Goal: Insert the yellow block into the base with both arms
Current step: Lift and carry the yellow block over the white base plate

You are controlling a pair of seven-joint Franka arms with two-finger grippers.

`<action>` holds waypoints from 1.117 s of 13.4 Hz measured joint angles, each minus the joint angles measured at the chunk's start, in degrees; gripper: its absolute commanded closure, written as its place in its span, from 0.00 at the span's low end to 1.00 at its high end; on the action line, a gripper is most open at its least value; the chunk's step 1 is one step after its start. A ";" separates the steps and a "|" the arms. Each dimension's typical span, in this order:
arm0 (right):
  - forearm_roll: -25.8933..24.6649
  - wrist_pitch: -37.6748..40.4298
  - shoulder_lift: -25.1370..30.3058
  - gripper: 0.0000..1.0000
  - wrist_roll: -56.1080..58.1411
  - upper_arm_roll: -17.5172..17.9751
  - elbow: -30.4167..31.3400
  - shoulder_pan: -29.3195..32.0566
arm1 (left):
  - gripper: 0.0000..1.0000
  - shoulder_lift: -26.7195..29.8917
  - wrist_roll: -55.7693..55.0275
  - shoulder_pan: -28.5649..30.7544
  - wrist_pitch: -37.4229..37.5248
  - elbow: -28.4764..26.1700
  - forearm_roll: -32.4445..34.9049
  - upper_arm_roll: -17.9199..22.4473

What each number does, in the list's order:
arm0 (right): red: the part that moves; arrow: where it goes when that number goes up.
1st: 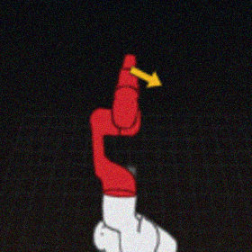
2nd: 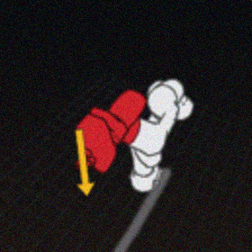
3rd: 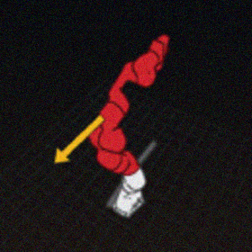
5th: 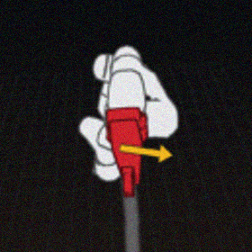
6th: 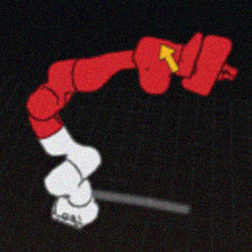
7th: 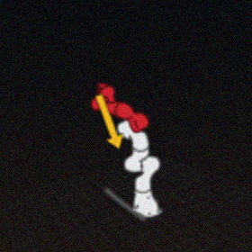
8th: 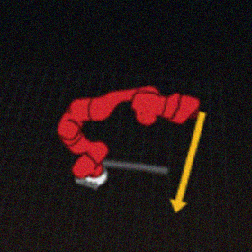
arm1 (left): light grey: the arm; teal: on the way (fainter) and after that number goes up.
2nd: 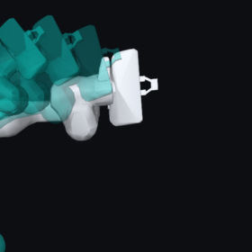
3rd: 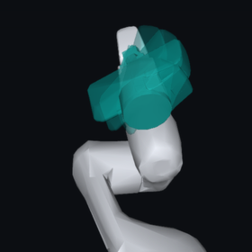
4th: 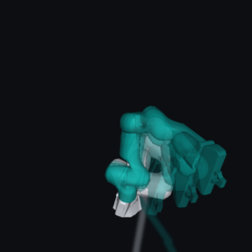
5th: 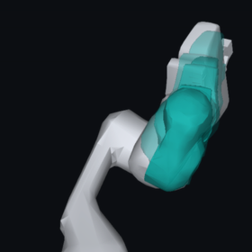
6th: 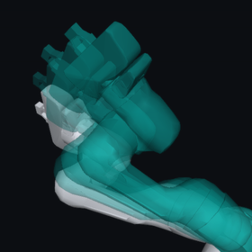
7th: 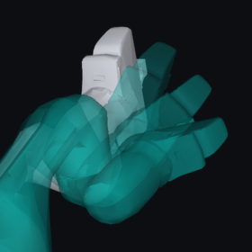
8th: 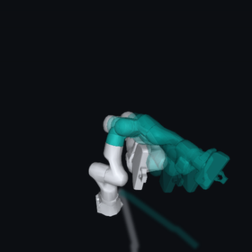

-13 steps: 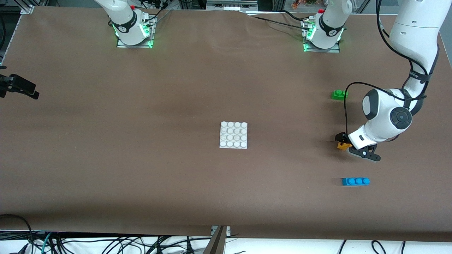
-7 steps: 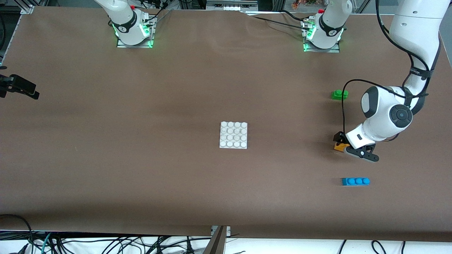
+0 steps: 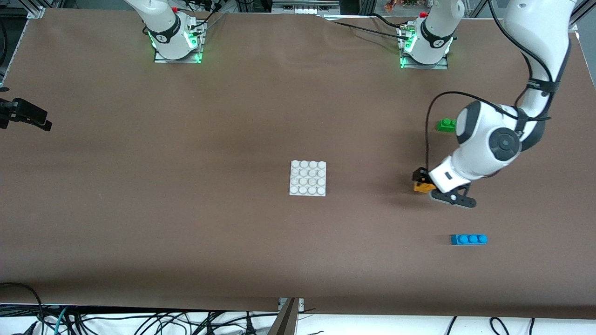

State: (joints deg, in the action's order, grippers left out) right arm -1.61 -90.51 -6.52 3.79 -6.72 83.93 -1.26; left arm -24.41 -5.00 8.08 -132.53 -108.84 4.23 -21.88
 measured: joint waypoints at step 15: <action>0.00 -0.06 0.00 0.00 0.00 0.00 0.06 -0.01 | 0.41 -19.34 -39.16 -25.52 -0.58 21.90 -0.01 -2.37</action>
State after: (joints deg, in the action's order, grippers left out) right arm -1.61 -90.58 -6.53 3.79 -6.72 83.99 -1.27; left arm -43.75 -44.16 -17.44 -133.11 -86.94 4.21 -24.24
